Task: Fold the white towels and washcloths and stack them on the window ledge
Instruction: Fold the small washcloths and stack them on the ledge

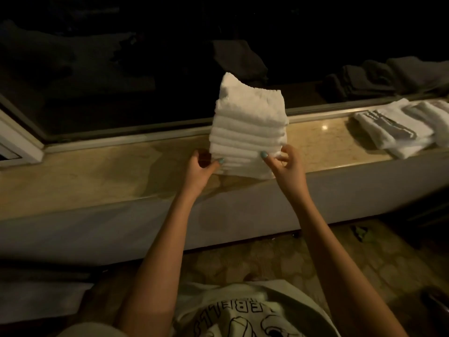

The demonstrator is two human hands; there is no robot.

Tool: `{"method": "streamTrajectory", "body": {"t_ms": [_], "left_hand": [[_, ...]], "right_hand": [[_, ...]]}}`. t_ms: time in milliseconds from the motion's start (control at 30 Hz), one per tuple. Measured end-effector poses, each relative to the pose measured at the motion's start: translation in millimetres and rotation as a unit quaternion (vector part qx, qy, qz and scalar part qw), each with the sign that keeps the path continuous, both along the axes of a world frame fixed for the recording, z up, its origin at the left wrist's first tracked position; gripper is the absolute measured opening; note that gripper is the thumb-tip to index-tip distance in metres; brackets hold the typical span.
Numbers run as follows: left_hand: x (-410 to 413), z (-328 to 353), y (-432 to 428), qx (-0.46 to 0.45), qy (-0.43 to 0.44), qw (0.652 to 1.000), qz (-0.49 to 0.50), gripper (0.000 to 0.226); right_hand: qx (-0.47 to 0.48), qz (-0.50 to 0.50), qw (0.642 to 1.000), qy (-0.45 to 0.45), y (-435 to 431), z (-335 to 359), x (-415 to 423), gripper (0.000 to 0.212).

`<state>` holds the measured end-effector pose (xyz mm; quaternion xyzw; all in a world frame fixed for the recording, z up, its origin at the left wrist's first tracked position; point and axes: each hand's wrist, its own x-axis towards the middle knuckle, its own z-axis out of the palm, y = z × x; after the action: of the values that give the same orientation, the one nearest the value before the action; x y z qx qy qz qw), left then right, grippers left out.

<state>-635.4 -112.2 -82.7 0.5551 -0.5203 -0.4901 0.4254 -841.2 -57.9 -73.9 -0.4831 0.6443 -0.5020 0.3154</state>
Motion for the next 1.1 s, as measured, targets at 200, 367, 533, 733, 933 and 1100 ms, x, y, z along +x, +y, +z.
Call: {"method": "streamTrajectory", "body": {"t_ms": [200,367,533,733,933,1100], "left_hand": [[-7.2,-10.5,5.8,0.041,0.032,0.998,0.037,0.024],[-9.2,-10.1,6.0,0.078,0.055,0.995,0.038,0.029],[-10.5,-11.3,3.2,0.079,0.033,0.996,0.040,0.029],[-18.5,-8.4,5.7,0.077,0.023,0.996,0.036,0.018],[-26.7,-18.2,10.4,0.058,-0.005,0.998,0.020,0.016],[-32.9,-23.2,13.9,0.036,0.008,0.998,0.043,0.011]], "right_hand": [[0.045,-0.032,0.998,-0.015,10.2,-20.1,10.6,0.041],[0.054,-0.056,0.991,-0.112,9.3,-20.9,12.1,0.040],[0.034,-0.105,0.986,-0.122,14.4,-30.8,19.0,0.026],[0.055,-0.098,0.991,-0.076,6.2,-35.1,4.7,0.026],[0.063,-0.068,0.996,-0.017,-6.2,-27.1,-17.5,0.008],[0.059,-0.028,0.998,-0.002,-8.1,-24.9,-28.1,0.004]]}}
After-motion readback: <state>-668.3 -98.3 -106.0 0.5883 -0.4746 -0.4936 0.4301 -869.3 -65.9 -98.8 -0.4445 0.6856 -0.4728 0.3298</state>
